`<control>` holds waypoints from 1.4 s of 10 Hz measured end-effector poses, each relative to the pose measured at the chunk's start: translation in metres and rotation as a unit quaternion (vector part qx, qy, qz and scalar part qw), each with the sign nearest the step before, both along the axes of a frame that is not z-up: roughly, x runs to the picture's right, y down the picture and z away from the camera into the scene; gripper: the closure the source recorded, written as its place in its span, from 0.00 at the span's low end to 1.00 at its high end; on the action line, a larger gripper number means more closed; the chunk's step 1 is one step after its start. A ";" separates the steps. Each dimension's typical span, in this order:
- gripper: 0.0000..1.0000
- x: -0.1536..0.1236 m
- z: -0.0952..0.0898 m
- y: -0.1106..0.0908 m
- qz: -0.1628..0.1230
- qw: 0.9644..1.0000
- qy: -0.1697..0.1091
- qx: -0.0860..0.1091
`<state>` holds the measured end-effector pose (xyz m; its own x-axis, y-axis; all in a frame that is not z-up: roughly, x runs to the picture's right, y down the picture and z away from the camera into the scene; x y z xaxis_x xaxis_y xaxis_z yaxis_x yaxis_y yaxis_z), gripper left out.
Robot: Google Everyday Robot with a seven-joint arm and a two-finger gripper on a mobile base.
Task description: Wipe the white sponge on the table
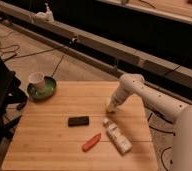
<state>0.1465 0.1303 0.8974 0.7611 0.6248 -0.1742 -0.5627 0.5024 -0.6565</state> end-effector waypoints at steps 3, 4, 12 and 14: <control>1.00 0.059 0.006 -0.028 0.005 0.997 0.076 0.018; 1.00 0.060 0.014 -0.037 0.008 0.996 0.082 0.025; 1.00 -0.084 0.028 -0.058 0.014 0.996 -0.069 0.057; 1.00 -0.083 -0.002 -0.034 -0.008 0.995 -0.087 0.046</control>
